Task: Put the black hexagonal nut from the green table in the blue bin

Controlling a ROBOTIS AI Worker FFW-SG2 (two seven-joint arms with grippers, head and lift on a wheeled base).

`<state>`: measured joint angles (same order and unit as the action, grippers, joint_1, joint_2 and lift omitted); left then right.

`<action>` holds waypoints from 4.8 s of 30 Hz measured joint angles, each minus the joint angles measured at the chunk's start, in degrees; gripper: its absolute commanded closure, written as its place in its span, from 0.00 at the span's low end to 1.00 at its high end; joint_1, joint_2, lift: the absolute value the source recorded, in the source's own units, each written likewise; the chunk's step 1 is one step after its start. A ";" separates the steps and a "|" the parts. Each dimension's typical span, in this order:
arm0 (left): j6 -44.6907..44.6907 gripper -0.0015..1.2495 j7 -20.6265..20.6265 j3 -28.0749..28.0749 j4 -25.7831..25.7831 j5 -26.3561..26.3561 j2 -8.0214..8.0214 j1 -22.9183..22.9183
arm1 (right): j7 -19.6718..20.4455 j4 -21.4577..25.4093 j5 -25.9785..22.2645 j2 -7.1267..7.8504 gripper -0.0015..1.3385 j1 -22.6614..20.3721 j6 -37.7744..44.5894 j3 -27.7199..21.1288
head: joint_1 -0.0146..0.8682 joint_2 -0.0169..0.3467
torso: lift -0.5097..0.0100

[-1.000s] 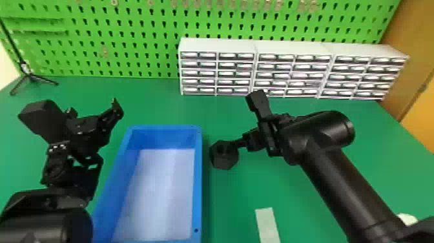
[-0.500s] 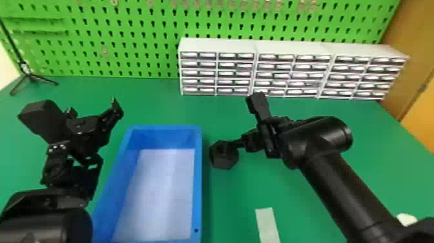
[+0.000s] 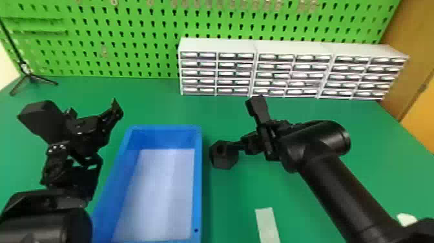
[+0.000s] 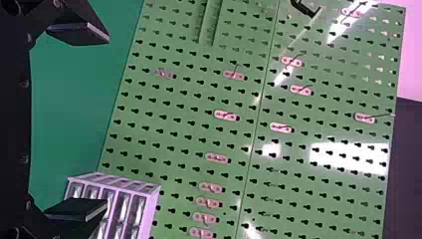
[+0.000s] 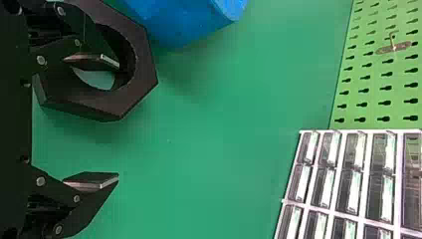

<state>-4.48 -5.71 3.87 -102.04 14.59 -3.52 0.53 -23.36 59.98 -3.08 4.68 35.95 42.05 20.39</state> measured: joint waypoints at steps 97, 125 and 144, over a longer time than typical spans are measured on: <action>0.00 0.10 0.00 -0.06 0.00 0.03 0.00 0.19 | -0.01 -1.70 0.43 -0.28 0.38 -1.39 -7.25 -0.78 | 0.80 0.07 | 0.79; 0.00 0.10 0.00 -0.11 0.00 0.01 0.00 0.13 | -0.01 -4.42 1.81 -0.28 0.38 -1.77 -7.51 -1.04 | 0.80 0.07 | 0.79; 0.00 0.10 0.00 -0.09 0.00 0.02 0.01 0.09 | -0.05 -4.77 2.21 -0.19 0.48 -2.19 -7.47 -1.09 | 0.80 0.07 | 0.79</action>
<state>-4.48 -5.71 3.78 -102.04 14.61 -3.52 0.62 -23.41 55.21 -0.87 4.49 33.76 34.58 19.30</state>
